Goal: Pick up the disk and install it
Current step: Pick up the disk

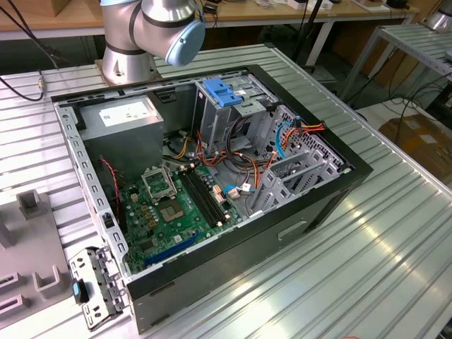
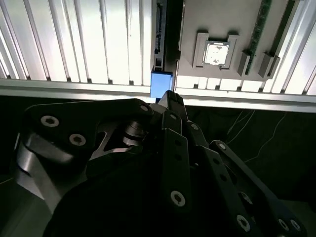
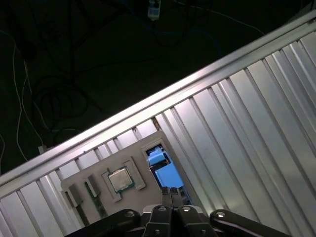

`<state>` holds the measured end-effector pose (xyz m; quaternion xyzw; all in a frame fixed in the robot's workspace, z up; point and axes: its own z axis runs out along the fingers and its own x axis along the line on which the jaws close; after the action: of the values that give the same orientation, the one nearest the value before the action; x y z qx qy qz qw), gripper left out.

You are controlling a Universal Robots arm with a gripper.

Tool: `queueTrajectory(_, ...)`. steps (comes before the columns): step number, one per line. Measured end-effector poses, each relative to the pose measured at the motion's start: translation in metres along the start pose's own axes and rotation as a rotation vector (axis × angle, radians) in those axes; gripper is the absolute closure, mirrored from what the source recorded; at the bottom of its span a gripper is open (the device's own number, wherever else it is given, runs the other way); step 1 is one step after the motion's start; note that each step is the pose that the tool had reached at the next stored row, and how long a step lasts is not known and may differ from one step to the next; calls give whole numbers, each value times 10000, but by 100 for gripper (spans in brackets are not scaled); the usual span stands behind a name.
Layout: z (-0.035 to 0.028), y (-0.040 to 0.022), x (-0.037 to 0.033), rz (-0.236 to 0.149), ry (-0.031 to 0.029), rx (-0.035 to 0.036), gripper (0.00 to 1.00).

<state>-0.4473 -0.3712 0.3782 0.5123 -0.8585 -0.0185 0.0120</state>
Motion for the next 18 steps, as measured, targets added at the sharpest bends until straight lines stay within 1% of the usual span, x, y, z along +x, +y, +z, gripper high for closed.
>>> queueTrajectory(1, 1, 0, 0, -155, 6, 0, 89)
queueTrajectory(4, 4, 0, 0, -1111, 49, 2, 89)
queueTrajectory(6, 6, 0, 0, -1508, 66, 3, 89)
queueTrajectory(7, 9, 0, -1, -1903, 83, 4, 89)
queueTrajectory(8, 13, 4, -7, -2132, 96, 3, 83)
queueTrajectory(10, 35, 12, -24, -2458, 112, 12, 83)
queueTrajectory(11, 51, 15, -31, -2587, 131, 29, 65)
queueTrajectory(12, 57, 20, -29, -2655, 151, 37, 58)
queueTrajectory(13, 67, 30, -23, -2681, 148, 49, 58)
queueTrajectory(15, 94, 56, -9, -2738, 136, 87, 46)
queueTrajectory(16, 107, 59, -6, -2804, 127, 115, 46)
queueTrajectory(18, 119, 59, -6, -3119, 134, 137, 46)
